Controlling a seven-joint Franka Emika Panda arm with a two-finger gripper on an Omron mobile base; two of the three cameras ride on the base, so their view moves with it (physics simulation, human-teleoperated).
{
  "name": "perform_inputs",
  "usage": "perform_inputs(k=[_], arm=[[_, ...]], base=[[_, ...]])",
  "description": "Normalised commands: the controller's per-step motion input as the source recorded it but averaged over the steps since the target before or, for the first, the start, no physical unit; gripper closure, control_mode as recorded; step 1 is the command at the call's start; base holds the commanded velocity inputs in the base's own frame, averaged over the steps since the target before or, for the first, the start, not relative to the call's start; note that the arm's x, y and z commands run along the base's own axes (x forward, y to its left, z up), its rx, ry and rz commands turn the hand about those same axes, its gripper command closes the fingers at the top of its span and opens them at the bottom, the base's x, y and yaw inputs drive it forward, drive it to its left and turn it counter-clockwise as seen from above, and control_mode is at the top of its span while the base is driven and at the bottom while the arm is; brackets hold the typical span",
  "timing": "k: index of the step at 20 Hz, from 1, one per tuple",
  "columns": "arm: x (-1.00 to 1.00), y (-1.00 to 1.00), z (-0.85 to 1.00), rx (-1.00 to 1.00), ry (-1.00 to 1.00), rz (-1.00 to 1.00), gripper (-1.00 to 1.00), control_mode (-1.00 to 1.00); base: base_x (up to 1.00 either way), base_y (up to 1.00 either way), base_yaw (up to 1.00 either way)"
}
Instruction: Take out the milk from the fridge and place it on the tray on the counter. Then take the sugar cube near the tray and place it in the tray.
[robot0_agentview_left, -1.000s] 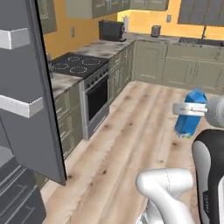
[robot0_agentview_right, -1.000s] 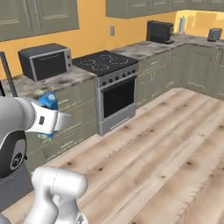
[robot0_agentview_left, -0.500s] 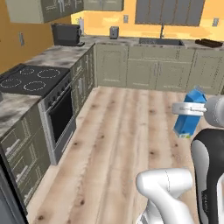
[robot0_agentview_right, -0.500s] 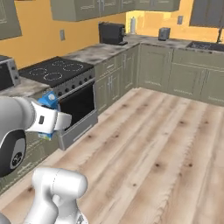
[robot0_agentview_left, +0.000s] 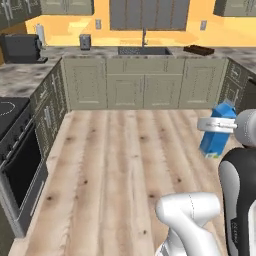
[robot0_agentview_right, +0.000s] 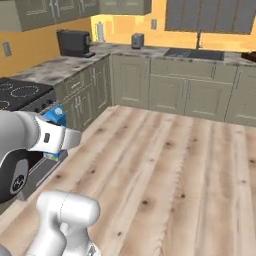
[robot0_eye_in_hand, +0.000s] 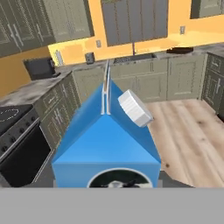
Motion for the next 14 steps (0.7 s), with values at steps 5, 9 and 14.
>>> perform_inputs(k=[5,9,14], arm=[[0.00,0.00,0.00,0.00,0.00,0.00,1.00,1.00],[0.00,0.00,0.00,0.00,0.00,0.00,1.00,1.00],[0.00,0.00,0.00,0.00,0.00,0.00,1.00,1.00]], base=[[0.97,-0.10,-0.21],[0.98,0.00,-0.31],[1.00,0.00,-0.36]])
